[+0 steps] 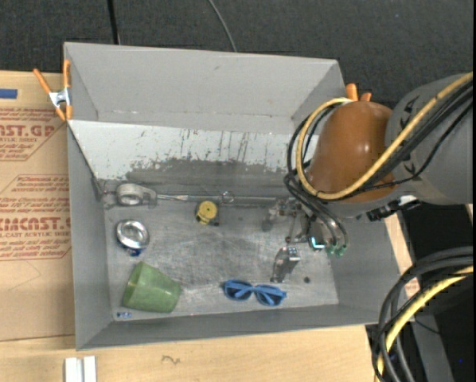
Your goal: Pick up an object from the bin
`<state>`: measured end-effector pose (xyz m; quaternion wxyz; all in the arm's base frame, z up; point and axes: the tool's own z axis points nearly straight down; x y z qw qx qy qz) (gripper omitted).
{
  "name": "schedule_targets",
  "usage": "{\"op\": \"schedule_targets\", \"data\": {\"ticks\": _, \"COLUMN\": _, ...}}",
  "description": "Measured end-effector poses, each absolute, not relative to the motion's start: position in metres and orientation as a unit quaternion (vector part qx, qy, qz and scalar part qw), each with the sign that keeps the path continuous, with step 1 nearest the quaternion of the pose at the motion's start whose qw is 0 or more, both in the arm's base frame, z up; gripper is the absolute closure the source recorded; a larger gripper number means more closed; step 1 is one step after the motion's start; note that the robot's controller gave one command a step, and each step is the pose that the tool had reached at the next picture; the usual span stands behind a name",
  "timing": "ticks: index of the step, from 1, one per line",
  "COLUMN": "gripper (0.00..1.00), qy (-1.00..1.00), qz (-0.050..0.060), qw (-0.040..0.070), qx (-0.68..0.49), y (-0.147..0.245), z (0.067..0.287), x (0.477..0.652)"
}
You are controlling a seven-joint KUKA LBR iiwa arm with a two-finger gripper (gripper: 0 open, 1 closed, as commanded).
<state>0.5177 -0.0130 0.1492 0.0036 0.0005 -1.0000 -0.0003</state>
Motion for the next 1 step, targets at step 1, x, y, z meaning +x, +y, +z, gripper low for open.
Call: {"op": "schedule_targets", "data": {"ticks": 1, "gripper": 0.00, "qy": -0.998, "qz": 0.000, "qw": -0.007, "qx": 0.070, "y": -0.0166, "z": 0.0721, "x": 0.4880}}
